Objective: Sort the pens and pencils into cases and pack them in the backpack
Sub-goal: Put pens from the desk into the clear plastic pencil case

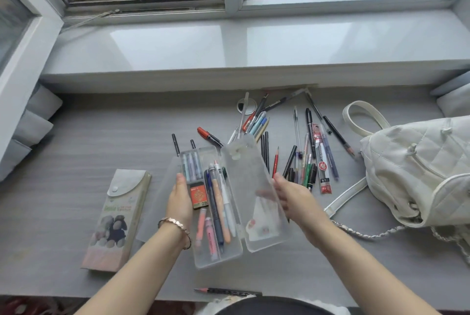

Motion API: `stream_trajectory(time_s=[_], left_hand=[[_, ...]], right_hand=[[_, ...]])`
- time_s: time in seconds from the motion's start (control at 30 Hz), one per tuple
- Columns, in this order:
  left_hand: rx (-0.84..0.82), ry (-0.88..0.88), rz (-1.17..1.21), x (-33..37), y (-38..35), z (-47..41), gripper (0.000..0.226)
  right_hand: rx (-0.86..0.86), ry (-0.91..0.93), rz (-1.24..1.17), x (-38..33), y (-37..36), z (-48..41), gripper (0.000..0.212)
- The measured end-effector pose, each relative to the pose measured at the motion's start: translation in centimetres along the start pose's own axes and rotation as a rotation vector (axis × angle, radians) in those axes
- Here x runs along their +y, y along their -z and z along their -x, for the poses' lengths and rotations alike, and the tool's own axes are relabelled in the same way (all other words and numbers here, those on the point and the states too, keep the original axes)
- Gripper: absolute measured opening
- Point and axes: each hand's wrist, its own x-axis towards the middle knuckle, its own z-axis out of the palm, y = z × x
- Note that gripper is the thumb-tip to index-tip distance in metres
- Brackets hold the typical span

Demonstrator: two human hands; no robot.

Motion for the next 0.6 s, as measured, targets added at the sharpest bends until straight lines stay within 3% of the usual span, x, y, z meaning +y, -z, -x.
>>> stream_trajectory(time_s=[0.07, 0.13, 0.2, 0.27, 0.37, 0.47, 0.53, 0.6], left_hand=[[-0.011, 0.020, 0.005, -0.4, 0.2, -0.2, 0.068], [-0.168, 0.075, 0.189, -0.1, 0.2, 0.6, 0.074], [-0.378, 0.123, 0.380, 0.7, 0.2, 1.8, 0.080], [-0.480, 0.085, 0.373, 1.0, 0.3, 2.2, 0.073], [-0.379, 0.032, 0.252, 0.5, 0.3, 1.9, 0.068], [-0.253, -0.041, 0.211, 0.2, -0.1, 2.0, 0.035], [-0.237, -0.061, 0.209, 0.0, -0.5, 2.4, 0.021], [-0.248, -0.078, 0.196, -0.4, -1.1, 2.8, 0.020]], right_hand=[[-0.058, 0.195, 0.076, -0.2, -1.5, 0.8, 0.029], [-0.179, 0.258, 0.230, -0.4, -3.1, 1.6, 0.031], [-0.250, 0.266, 0.414, 0.1, -4.6, 2.0, 0.043], [-0.257, 0.272, 0.609, 0.7, -5.7, 2.4, 0.055], [-0.222, 0.264, 0.634, 0.9, -5.9, 2.5, 0.065], [-0.173, 0.307, 0.576, 1.2, -5.2, 2.2, 0.082], [-0.108, 0.227, 0.458, 1.3, -4.9, 1.8, 0.091], [-0.075, 0.135, 0.312, 1.2, -4.5, 1.7, 0.078]])
